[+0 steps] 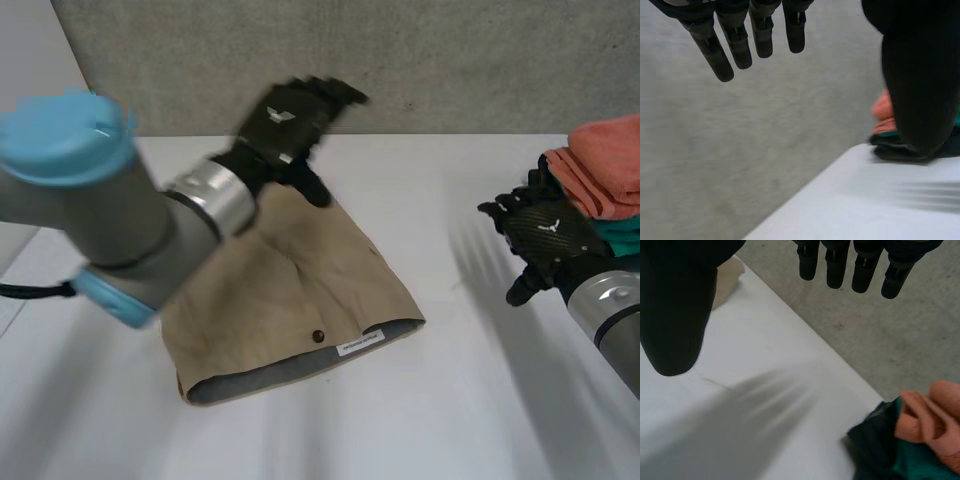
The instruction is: Fold the laundry.
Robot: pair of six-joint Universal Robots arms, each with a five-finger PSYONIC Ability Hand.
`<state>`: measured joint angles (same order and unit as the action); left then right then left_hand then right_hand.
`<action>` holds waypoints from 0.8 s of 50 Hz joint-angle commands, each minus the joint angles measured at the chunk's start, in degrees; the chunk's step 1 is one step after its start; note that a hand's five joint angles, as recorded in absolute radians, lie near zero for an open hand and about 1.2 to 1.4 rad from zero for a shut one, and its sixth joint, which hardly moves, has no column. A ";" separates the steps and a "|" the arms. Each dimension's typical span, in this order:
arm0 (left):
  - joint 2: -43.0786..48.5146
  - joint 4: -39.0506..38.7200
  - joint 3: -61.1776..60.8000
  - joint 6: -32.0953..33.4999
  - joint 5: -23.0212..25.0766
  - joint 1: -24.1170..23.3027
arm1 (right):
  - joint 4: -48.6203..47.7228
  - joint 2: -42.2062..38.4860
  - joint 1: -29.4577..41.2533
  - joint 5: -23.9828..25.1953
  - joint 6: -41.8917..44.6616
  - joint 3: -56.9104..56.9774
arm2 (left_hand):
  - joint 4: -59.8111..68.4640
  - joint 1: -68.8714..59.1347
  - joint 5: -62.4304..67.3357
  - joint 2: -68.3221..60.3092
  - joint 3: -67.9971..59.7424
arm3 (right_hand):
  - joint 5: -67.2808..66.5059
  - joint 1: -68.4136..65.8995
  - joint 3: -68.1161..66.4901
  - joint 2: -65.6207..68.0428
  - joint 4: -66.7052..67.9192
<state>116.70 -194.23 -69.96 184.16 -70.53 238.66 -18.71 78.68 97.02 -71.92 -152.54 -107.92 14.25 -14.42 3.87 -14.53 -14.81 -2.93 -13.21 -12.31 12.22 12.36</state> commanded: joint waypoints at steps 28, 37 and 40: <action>26.65 13.61 13.54 37.14 9.80 26.07 | -5.35 -21.73 23.05 -13.07 -2.85 14.32 | 51.55 -51.38 51.92 -51.27 -50.99 | -67.06 -66.79 -67.69 67.78 67.63; 15.24 12.38 2.21 36.44 6.90 24.05 | -7.31 -20.05 20.32 -14.21 2.42 19.76 | 65.75 -65.58 66.13 -65.47 -65.19 | -67.07 -66.79 -67.69 67.78 67.64; 7.86 11.85 -5.69 35.13 6.81 22.12 | -6.69 -21.54 16.99 -14.30 6.55 26.07 | 65.75 -65.58 66.13 -65.47 -65.19 | -67.07 -66.79 -67.69 67.78 67.64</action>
<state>136.70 -181.72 -63.46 220.96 -62.80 262.84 -26.43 58.09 118.15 -86.00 -151.62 -89.84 68.54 -64.43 55.24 -68.33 -67.99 -57.59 -63.96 -67.97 66.18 68.59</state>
